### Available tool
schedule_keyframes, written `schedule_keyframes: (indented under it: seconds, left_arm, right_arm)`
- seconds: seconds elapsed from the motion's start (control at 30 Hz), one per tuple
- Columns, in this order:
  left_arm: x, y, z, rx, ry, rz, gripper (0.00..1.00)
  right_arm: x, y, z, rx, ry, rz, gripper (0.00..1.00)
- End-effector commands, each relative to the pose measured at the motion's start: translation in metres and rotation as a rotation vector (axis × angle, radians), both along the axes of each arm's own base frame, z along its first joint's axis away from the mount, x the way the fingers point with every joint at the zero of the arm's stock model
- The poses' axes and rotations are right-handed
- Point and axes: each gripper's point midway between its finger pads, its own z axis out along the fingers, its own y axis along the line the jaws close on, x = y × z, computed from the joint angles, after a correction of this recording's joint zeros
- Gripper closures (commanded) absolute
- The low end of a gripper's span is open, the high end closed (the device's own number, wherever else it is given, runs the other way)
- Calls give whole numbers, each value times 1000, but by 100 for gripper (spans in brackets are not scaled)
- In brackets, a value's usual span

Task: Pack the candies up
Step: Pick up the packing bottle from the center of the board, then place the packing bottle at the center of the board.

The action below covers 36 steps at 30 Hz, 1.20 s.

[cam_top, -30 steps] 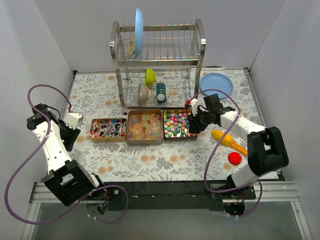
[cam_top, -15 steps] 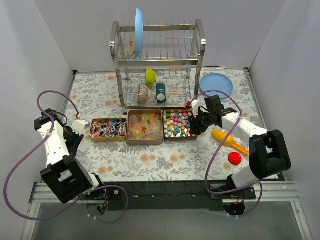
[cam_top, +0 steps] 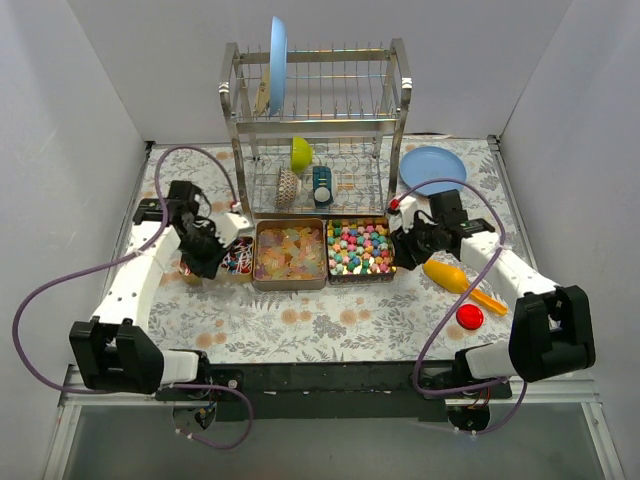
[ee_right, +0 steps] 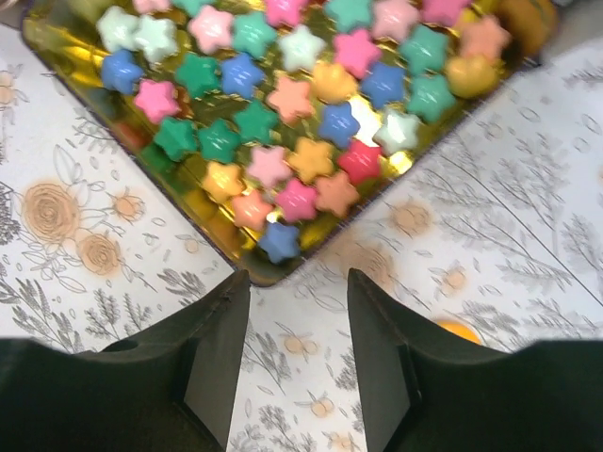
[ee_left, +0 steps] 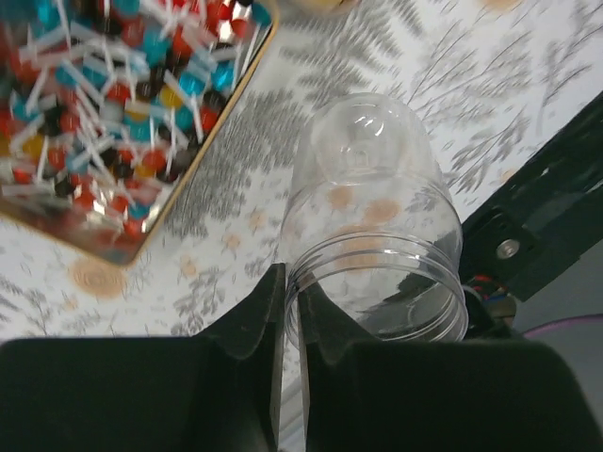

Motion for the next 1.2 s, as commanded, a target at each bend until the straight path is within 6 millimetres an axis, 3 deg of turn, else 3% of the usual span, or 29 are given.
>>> schedule_keyframes:
  seconds: [0.0,0.07,0.1,0.17,0.27,0.4,0.53,0.6,0.73,0.9,1.17]
  left_arm:
    - [-7,-71,17,-130,57,-10,100]
    - [-4,-91,15,-152,52,-26,100]
    - [-10,-108,13,-158,64,-51,100]
    - [-16,-130,4,-142,62,-94,100]
    - [-25,-155,-6,-141,98,-95,100]
    - [-23,-177,-10,-144,93,-63,100]
    - [-17,-180,-15,-135,68,-38,100]
    - [-17,-180,-18,-128,76,-39,98]
    - [-18,-184,-20,-146,83,-36,69]
    - [-23,-182,-21,-142,97,-55,62]
    - [-12,-197,27,-266,-28,-91,57]
  right_arm:
    - [17,-39,23,-5,-6,-90,44]
    - [29,-64,24,-26,-9,-126,43]
    - [27,-79,22,-42,13,-146,42]
    - [27,-90,20,-86,-11,-100,41]
    - [26,-125,14,-138,-13,-135,41]
    - [4,-153,-6,-230,-15,-29,41]
    - [-21,-175,-25,-312,-24,18,41]
    - [-28,-180,-30,-328,-23,35,41]
    - [-43,-178,-43,-316,17,62,41]
    - [-45,-180,-52,-329,29,55,42]
    - [-54,-187,-75,-366,69,59,45]
